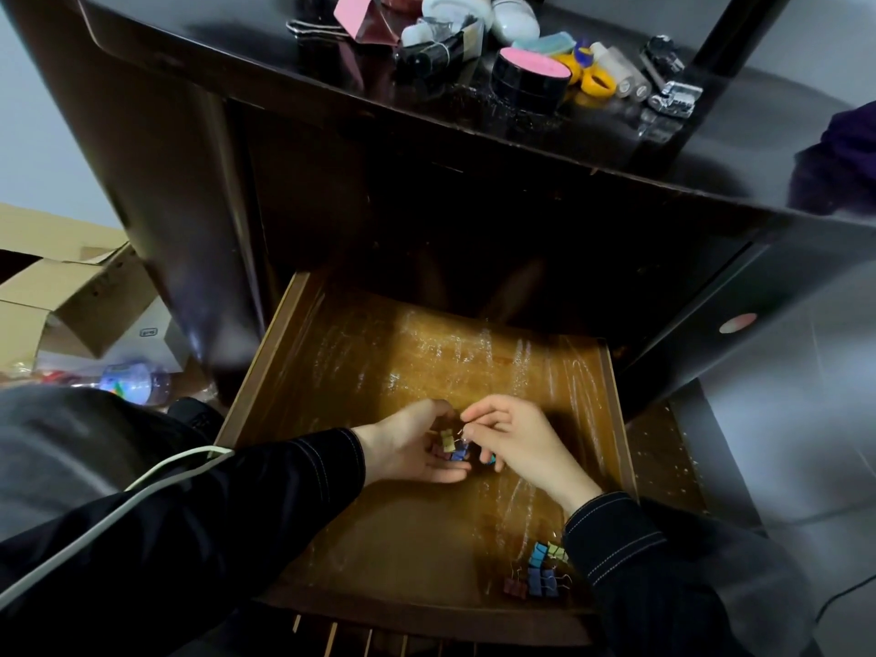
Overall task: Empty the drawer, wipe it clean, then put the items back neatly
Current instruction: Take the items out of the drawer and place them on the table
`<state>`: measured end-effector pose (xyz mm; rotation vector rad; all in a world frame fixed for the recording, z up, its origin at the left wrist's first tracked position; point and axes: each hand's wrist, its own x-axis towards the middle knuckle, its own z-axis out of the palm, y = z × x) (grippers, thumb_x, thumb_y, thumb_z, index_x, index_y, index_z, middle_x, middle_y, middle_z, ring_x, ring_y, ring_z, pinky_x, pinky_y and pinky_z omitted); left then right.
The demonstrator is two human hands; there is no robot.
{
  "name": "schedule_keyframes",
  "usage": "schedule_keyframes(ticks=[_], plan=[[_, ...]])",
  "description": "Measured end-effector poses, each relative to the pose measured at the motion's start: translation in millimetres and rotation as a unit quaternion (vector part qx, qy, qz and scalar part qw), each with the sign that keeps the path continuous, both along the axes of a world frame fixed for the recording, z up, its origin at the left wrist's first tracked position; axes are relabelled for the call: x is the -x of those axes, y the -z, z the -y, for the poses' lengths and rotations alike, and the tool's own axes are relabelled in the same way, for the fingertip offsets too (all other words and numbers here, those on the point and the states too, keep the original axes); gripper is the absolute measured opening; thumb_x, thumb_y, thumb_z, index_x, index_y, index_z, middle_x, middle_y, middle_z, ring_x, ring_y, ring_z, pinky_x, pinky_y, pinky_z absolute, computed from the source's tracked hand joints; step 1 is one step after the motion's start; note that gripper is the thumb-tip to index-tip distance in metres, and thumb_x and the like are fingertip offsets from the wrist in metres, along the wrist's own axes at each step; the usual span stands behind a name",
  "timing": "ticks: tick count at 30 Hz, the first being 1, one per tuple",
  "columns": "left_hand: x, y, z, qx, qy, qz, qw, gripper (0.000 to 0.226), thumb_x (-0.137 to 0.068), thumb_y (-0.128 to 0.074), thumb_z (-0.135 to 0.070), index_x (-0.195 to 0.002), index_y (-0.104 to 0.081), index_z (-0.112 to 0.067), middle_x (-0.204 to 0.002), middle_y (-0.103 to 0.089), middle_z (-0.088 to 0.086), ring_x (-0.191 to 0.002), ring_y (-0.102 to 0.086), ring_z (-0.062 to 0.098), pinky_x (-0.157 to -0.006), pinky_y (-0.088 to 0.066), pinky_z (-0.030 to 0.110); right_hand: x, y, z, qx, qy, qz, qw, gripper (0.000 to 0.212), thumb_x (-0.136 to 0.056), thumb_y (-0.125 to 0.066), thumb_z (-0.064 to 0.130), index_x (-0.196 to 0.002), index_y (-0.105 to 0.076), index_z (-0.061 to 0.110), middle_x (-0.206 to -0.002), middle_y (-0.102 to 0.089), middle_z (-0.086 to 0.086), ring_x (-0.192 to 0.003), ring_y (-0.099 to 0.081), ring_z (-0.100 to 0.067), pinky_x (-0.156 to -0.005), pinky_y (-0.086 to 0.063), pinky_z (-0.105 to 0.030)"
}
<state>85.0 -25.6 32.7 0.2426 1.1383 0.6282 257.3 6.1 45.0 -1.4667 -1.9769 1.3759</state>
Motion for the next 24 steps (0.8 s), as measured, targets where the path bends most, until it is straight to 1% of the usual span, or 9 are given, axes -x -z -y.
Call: schedule_keyframes(ticks=[2,5,8,11,13,16,19,22,24], plan=[[1.2,-0.2,-0.4,0.003,-0.008,0.001,1.0,0.021,-0.1,-0.049,-0.024,-0.109,-0.054,-0.005,-0.097,-0.059,0.017,-0.073,-0.061,0.026,-0.053,-0.055,0.03,-2.5,4.2,-2.2,-0.049,0.038,0.041,0.997,0.009,-0.095,-0.068,0.02,-0.099,-0.069,0.028,-0.092,-0.073,0.008,-0.064,-0.065,-0.005,-0.053,-0.049,-0.019],[4.4,0.5,-0.6,-0.002,-0.001,-0.02,1.0,0.017,-0.098,-0.05,-0.019,-0.103,-0.06,-0.005,-0.078,-0.06,0.009,-0.058,-0.053,0.016,-0.043,-0.042,0.02,-12.0,11.3,-7.5,-0.127,0.045,0.224,0.965,0.013,-0.096,-0.066,0.026,-0.108,-0.065,0.03,-0.101,-0.064,0.016,-0.089,-0.064,-0.002,-0.067,-0.045,-0.016],[4.9,1.7,-1.1,-0.001,0.004,-0.022,1.0,0.015,-0.097,-0.049,-0.016,-0.096,-0.06,-0.006,-0.07,-0.056,0.005,-0.053,-0.049,0.013,-0.04,-0.036,0.018,-16.7,18.8,-6.7,-0.081,0.0,0.288,0.954,0.017,-0.094,-0.069,0.025,-0.11,-0.066,0.028,-0.102,-0.063,0.013,-0.092,-0.063,-0.008,-0.075,-0.052,-0.024],[2.3,2.5,-2.1,0.01,-0.001,-0.028,1.0,0.017,-0.097,-0.05,-0.017,-0.088,-0.059,-0.006,-0.073,-0.054,0.008,-0.058,-0.053,0.018,-0.042,-0.042,0.021,-14.0,20.2,-5.4,-0.063,0.002,0.256,0.965,0.013,-0.093,-0.069,0.014,-0.096,-0.071,0.026,-0.092,-0.068,0.01,-0.086,-0.065,-0.007,-0.078,-0.058,-0.027],[2.2,4.6,-3.0,0.018,-0.023,-0.035,0.999,0.016,-0.097,-0.052,-0.015,-0.089,-0.06,-0.004,-0.083,-0.054,0.013,-0.068,-0.058,0.024,-0.048,-0.051,0.025,-10.8,16.2,-5.4,-0.042,0.01,0.217,0.975,0.013,-0.093,-0.07,0.013,-0.089,-0.072,0.025,-0.086,-0.069,0.008,-0.079,-0.066,-0.007,-0.072,-0.058,-0.025],[4.1,7.8,-4.0,0.014,-0.043,-0.052,0.998,0.017,-0.099,-0.054,-0.016,-0.101,-0.061,-0.002,-0.099,-0.054,0.017,-0.08,-0.062,0.031,-0.06,-0.059,0.035,-7.6,3.1,-3.2,0.001,0.029,0.111,0.993,0.011,-0.09,-0.071,0.012,-0.09,-0.073,0.022,-0.084,-0.073,0.001,-0.068,-0.068,-0.007,-0.064,-0.057,-0.02],[3.4,7.6,-3.3,0.023,-0.031,-0.029,0.999,0.023,-0.102,-0.051,-0.026,-0.114,-0.052,-0.006,-0.109,-0.057,0.021,-0.085,-0.065,0.035,-0.065,-0.062,0.041,-2.5,-11.0,3.1,0.068,-0.006,-0.019,0.998,0.011,-0.087,-0.074,0.009,-0.094,-0.075,0.017,-0.085,-0.076,-0.003,-0.072,-0.07,-0.009,-0.062,-0.057,-0.022],[0.9,5.9,-1.1,0.029,0.001,0.051,0.998,0.028,-0.103,-0.048,-0.034,-0.11,-0.052,-0.007,-0.101,-0.061,0.018,-0.081,-0.064,0.03,-0.059,-0.06,0.036,1.5,-14.8,7.8,0.078,-0.041,-0.045,0.995,0.013,-0.09,-0.071,0.009,-0.101,-0.074,0.015,-0.091,-0.077,-0.004,-0.077,-0.071,-0.014,-0.06,-0.055,-0.022],[0.2,8.0,-0.4,0.008,0.034,0.041,0.999,0.025,-0.101,-0.051,-0.034,-0.1,-0.057,-0.009,-0.084,-0.063,0.011,-0.068,-0.063,0.022,-0.048,-0.052,0.024,-1.2,-14.1,6.5,0.043,-0.005,-0.025,0.999,0.012,-0.093,-0.067,0.009,-0.102,-0.073,0.016,-0.089,-0.076,-0.005,-0.075,-0.07,-0.014,-0.059,-0.055,-0.022]])
